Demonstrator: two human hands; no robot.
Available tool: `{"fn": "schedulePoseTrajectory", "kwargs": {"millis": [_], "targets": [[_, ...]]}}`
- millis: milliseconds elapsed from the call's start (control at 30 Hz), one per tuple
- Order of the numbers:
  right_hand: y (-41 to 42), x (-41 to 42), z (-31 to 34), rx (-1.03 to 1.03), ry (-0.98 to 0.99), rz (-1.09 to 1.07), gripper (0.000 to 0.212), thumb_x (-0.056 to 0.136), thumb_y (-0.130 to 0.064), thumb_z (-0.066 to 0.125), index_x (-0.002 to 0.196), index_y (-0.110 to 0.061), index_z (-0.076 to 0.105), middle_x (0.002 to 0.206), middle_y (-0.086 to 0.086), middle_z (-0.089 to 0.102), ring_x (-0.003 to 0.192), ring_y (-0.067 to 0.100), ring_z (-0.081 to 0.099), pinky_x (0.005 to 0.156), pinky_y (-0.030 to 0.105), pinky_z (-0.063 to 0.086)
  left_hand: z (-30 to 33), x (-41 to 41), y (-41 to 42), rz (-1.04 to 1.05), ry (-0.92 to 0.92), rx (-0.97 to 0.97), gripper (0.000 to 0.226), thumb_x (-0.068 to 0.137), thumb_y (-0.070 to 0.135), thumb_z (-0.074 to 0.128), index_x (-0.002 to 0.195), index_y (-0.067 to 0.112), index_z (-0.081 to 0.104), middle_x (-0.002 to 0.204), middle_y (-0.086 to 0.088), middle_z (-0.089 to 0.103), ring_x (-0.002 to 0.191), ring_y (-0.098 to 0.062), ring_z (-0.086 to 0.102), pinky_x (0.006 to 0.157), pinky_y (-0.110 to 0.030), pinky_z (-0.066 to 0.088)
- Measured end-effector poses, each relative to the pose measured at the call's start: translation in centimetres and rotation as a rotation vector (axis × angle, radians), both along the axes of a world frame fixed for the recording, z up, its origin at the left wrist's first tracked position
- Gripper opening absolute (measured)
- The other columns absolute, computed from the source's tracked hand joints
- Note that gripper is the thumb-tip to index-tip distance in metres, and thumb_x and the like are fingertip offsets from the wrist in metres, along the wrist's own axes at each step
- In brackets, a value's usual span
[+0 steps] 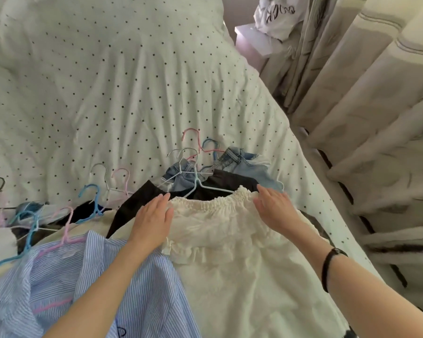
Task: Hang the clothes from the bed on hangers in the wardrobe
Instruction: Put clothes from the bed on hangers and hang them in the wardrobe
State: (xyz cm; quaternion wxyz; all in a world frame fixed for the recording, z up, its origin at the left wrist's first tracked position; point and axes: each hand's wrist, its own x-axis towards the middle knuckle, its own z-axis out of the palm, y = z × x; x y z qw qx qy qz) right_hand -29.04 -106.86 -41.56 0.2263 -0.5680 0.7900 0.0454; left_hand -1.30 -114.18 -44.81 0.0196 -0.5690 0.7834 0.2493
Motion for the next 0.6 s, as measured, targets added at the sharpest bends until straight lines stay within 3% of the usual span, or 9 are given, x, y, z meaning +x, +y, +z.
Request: {"fn": "schedulePoseTrajectory", "kwargs": {"millis": [67, 100, 167, 233, 333, 400, 500, 600], "targets": [[-0.4, 0.1, -1.2, 0.000, -0.017, -0.010, 0.042, 0.099, -0.028, 0.026, 0.130, -0.007, 0.045, 0.115, 0.009, 0.062, 0.114, 0.025, 0.051, 0.101, 0.040, 0.028, -0.3, -0.4, -0.4, 0.018, -0.069, 0.043, 0.046, 0.100, 0.032, 0.028, 0.143, 0.015, 0.031, 0.136, -0.008, 0.047, 0.124, -0.025, 0.043, 0.102, -0.039, 0.030], [-0.5, 0.1, -1.7, -0.022, -0.021, -0.018, 0.034, 0.099, -0.026, 0.028, 0.113, -0.008, 0.052, 0.101, 0.008, 0.063, 0.104, 0.027, 0.055, 0.094, 0.038, 0.032, -0.3, -0.6, -0.4, 0.016, -0.107, 0.041, 0.045, 0.100, 0.033, 0.028, 0.142, 0.017, 0.033, 0.129, -0.007, 0.050, 0.119, -0.025, 0.045, 0.098, -0.039, 0.032], [-0.3, 0.2, -2.0, -0.082, -0.052, -0.054, 0.023, 0.097, -0.025, 0.035, 0.086, -0.012, 0.050, 0.083, 0.006, 0.057, 0.091, 0.029, 0.057, 0.076, 0.035, 0.033, -0.4, -0.7, -0.2, 0.043, -0.090, 0.010, 0.042, 0.100, 0.032, 0.030, 0.137, 0.017, 0.041, 0.121, -0.006, 0.053, 0.113, -0.025, 0.047, 0.094, -0.040, 0.033], [-0.1, 0.1, -1.7, -0.152, -0.138, -0.109, 0.021, 0.095, -0.028, 0.043, 0.092, -0.013, 0.057, 0.087, 0.005, 0.059, 0.092, 0.027, 0.056, 0.074, 0.038, 0.038, -0.3, -0.6, 0.4, 0.098, -0.004, -0.030, 0.037, 0.099, 0.030, 0.035, 0.129, 0.014, 0.049, 0.115, -0.007, 0.055, 0.110, -0.027, 0.049, 0.092, -0.041, 0.032], [1.0, -0.1, -0.1, -0.259, -0.255, -0.165, 0.024, 0.092, -0.029, 0.052, 0.101, -0.011, 0.064, 0.100, 0.005, 0.065, 0.100, 0.024, 0.056, 0.084, 0.042, 0.043, 0.4, -0.5, 1.1, 0.133, 0.099, -0.039, 0.031, 0.098, 0.025, 0.040, 0.121, 0.010, 0.054, 0.109, -0.008, 0.058, 0.107, -0.028, 0.051, 0.090, -0.041, 0.032], [2.2, -0.1, 1.5, -0.306, -0.298, -0.210, 0.024, 0.091, -0.029, 0.056, 0.105, -0.013, 0.065, 0.105, 0.002, 0.066, 0.102, 0.020, 0.057, 0.087, 0.038, 0.043, 1.3, -0.7, 1.5, 0.120, 0.172, -0.030, 0.026, 0.097, 0.023, 0.042, 0.115, 0.010, 0.056, 0.103, -0.002, 0.056, 0.104, -0.026, 0.051, 0.088, -0.037, 0.031], [4.6, -0.5, 3.8, -0.376, -0.324, -0.273, 0.021, 0.089, -0.027, 0.060, 0.103, -0.013, 0.066, 0.100, 0.001, 0.066, 0.095, 0.020, 0.059, 0.077, 0.026, 0.038, 3.2, -1.4, 2.3, 0.074, 0.305, -0.044, 0.008, 0.096, 0.021, 0.045, 0.096, 0.018, 0.052, 0.095, 0.006, 0.052, 0.095, -0.019, 0.052, 0.083, -0.030, 0.027], [7.6, -1.2, 6.5, -0.463, -0.314, -0.337, 0.018, 0.088, -0.025, 0.061, 0.100, -0.012, 0.066, 0.092, -0.002, 0.063, 0.088, 0.020, 0.059, 0.072, 0.024, 0.035, 6.0, -2.7, 3.6, 0.028, 0.405, -0.098, 0.005, 0.094, 0.021, 0.050, 0.091, 0.018, 0.054, 0.091, 0.007, 0.054, 0.088, -0.020, 0.053, 0.082, -0.035, 0.034]]}}
